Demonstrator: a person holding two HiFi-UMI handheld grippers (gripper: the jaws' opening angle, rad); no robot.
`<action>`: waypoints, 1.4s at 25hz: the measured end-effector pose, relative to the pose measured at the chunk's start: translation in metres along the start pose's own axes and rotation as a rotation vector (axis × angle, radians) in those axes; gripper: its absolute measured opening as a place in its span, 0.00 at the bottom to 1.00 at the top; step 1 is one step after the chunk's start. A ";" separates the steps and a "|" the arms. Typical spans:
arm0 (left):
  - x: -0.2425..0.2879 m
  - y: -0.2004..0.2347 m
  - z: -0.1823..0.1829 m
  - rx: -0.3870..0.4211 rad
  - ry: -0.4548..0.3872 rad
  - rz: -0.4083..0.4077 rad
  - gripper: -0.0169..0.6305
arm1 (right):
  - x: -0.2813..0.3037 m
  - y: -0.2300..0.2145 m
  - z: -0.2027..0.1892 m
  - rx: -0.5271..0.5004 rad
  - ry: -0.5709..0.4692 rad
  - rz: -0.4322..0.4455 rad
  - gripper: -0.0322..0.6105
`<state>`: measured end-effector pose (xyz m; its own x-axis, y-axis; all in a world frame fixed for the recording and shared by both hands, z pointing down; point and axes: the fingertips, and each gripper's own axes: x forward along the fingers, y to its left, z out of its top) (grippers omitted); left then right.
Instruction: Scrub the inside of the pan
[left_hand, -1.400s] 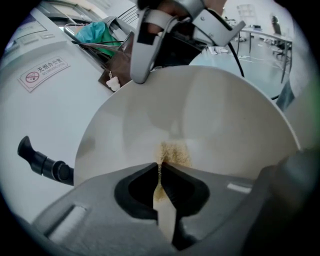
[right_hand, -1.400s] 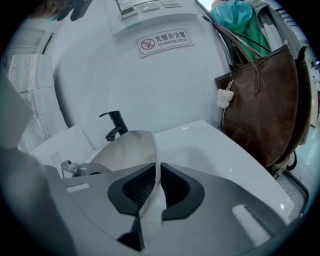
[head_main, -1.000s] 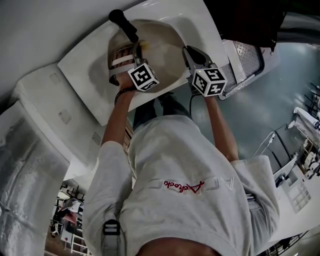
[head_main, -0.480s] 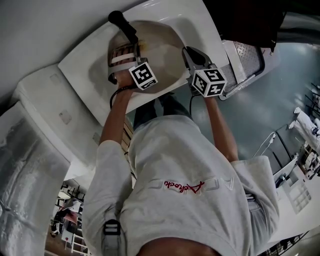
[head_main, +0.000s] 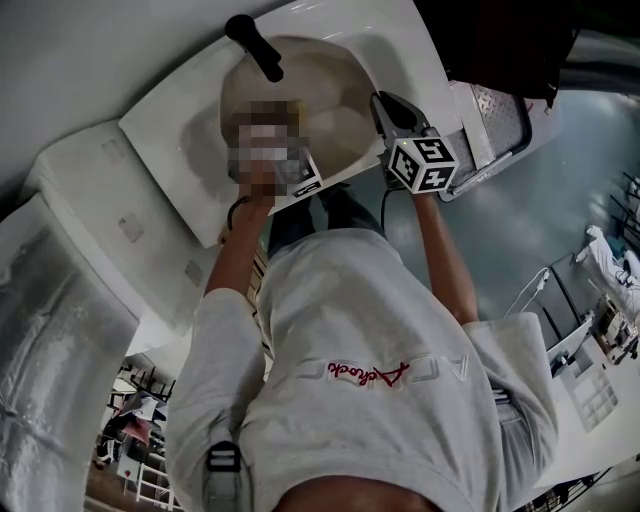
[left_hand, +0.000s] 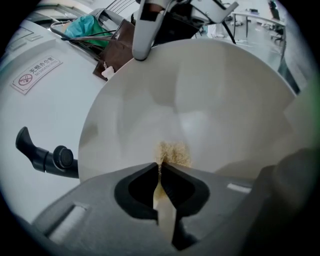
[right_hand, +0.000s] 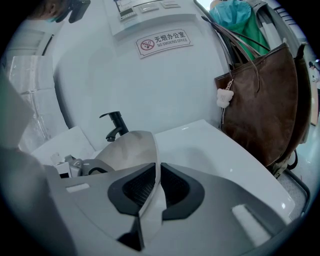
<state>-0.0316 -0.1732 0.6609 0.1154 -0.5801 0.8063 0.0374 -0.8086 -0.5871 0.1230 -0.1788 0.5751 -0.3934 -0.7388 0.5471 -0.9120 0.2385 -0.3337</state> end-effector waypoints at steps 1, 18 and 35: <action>-0.002 -0.005 0.001 0.003 -0.005 -0.009 0.05 | 0.000 0.000 0.000 0.000 0.000 -0.001 0.11; -0.028 -0.016 0.017 -0.040 -0.068 -0.008 0.05 | 0.000 0.000 -0.001 -0.012 -0.001 -0.018 0.12; -0.100 0.064 -0.010 -0.672 -0.322 0.151 0.05 | -0.025 0.020 0.025 -0.161 -0.080 -0.061 0.06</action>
<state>-0.0505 -0.1680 0.5428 0.3588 -0.7157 0.5992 -0.6027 -0.6679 -0.4368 0.1177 -0.1718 0.5357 -0.3319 -0.8015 0.4974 -0.9433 0.2844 -0.1712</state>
